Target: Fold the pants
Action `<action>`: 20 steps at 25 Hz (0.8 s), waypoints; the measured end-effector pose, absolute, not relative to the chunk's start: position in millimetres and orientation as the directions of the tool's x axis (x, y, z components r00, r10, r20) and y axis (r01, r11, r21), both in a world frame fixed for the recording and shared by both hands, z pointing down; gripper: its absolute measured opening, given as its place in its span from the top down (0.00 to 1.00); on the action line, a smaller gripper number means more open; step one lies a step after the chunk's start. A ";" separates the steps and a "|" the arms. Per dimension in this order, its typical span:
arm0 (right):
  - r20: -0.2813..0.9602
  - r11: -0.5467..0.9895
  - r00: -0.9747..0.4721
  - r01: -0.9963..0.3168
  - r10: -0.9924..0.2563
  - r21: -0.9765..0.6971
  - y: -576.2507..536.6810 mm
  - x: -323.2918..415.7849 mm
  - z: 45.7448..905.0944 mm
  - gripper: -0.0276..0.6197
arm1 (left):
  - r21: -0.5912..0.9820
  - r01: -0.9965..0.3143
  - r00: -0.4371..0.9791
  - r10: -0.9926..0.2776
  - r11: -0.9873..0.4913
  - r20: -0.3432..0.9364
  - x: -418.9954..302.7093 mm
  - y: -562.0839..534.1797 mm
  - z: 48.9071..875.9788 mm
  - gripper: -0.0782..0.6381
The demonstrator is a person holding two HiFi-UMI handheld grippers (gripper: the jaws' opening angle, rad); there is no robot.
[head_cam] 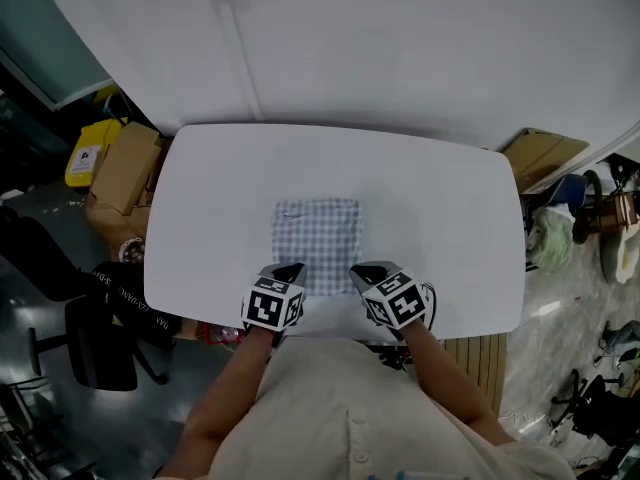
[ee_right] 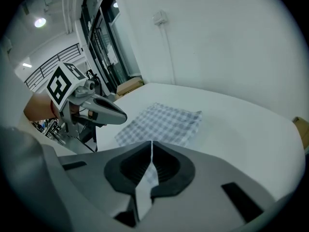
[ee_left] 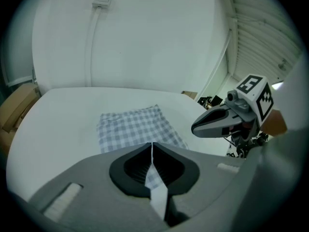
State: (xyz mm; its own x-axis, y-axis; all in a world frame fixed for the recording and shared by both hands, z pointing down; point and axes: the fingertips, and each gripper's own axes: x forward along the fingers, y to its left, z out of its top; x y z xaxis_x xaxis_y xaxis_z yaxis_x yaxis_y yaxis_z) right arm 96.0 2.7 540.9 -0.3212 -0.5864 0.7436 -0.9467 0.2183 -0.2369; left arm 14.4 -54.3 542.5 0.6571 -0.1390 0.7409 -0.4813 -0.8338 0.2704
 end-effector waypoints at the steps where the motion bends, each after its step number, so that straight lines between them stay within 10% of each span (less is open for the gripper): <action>1: 0.742 0.223 -0.327 -0.945 -0.585 -0.240 5.4 93.7 540.2 0.92 | 0.275 -0.477 0.660 -0.134 -0.835 0.739 15.0 -49.6 541.4 0.86; 20: 0.761 0.291 -0.378 -0.922 -0.527 -0.256 32.3 80.5 538.0 0.93 | 0.326 -0.450 0.701 -0.103 -0.832 0.705 11.2 -3.0 541.2 0.86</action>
State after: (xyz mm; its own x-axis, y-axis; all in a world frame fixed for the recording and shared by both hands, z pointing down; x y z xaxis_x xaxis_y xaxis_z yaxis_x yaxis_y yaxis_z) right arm 80.5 32.3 538.0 -0.3782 -0.5270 0.7611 -0.9217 0.2913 -0.2562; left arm 11.2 -3.0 541.2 0.7013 -0.1029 0.7054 -0.4496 -0.8318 0.3256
